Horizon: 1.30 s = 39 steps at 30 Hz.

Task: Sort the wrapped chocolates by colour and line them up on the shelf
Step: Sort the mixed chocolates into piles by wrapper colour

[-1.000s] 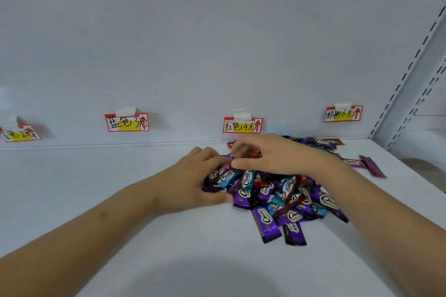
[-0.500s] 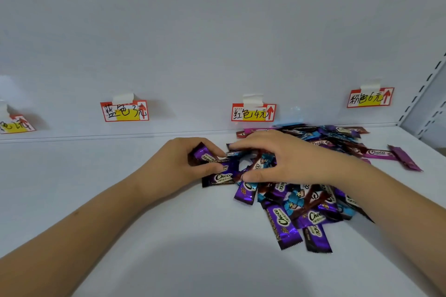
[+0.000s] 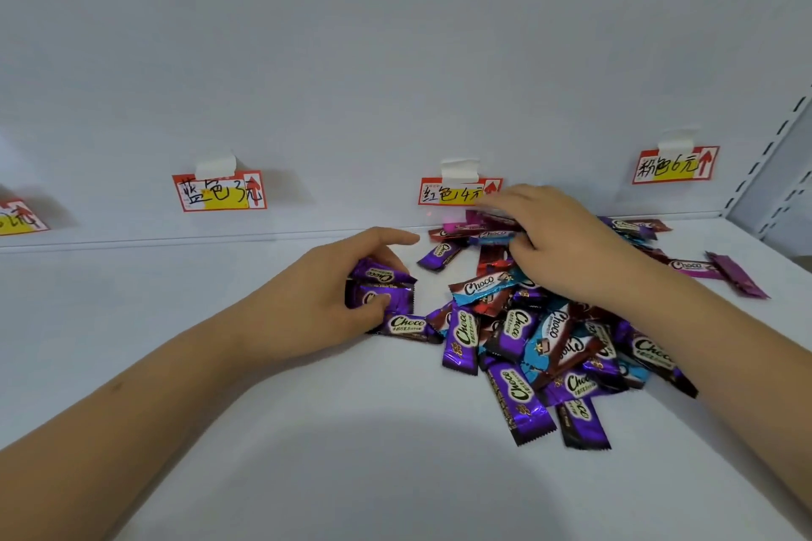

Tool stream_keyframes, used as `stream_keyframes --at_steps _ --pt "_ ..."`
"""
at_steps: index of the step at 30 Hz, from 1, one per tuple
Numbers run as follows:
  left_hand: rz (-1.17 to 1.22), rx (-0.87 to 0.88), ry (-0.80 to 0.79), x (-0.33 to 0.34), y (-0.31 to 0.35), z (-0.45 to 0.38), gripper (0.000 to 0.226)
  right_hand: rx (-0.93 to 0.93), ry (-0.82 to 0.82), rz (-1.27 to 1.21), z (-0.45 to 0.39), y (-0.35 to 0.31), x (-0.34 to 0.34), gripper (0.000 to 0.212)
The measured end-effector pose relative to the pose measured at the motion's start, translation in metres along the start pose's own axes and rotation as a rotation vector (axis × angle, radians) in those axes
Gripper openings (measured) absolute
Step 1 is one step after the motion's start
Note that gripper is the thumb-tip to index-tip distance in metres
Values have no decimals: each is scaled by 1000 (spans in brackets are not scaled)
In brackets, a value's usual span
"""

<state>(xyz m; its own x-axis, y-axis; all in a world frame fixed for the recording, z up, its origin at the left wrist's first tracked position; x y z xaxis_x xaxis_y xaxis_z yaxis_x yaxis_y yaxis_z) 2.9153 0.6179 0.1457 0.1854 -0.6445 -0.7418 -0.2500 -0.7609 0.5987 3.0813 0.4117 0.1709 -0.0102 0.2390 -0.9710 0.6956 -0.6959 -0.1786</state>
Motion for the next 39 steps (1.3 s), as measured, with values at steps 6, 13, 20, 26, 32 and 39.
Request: stream_keyframes --at_steps 6,13,20,26,32,39 --pt "-256 41 -195 4 -3 1 78 -151 1 -167 8 -15 -12 31" --pt "-339 84 -110 -7 -9 0 28 -305 -423 -117 19 -29 -8 33" --pt "-428 87 -23 -8 -5 0 11 -399 -344 -136 21 -32 -3 26" --pt "-400 45 -60 -5 -16 -2 9 -353 -413 -136 20 -27 -7 39" --pt "-102 -13 120 -2 -10 -6 15 -271 -195 -330 21 -32 -5 16" --pt "363 -68 200 8 0 -10 11 -144 -29 -759 22 -29 -19 9"
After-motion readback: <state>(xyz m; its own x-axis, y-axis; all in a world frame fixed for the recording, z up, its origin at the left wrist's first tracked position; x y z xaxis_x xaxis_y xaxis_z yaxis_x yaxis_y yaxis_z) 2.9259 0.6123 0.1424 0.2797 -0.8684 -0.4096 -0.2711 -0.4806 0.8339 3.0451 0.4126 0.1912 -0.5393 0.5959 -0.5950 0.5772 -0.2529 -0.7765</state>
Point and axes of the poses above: each hand's wrist, its own z-axis away from the middle knuckle, its own x-axis out of the palm, y = z × x, the point moved 1 cm from there along -z, towards the middle knuckle, and after that the axes turned 11 degrees about x, right-handed, at the moved point
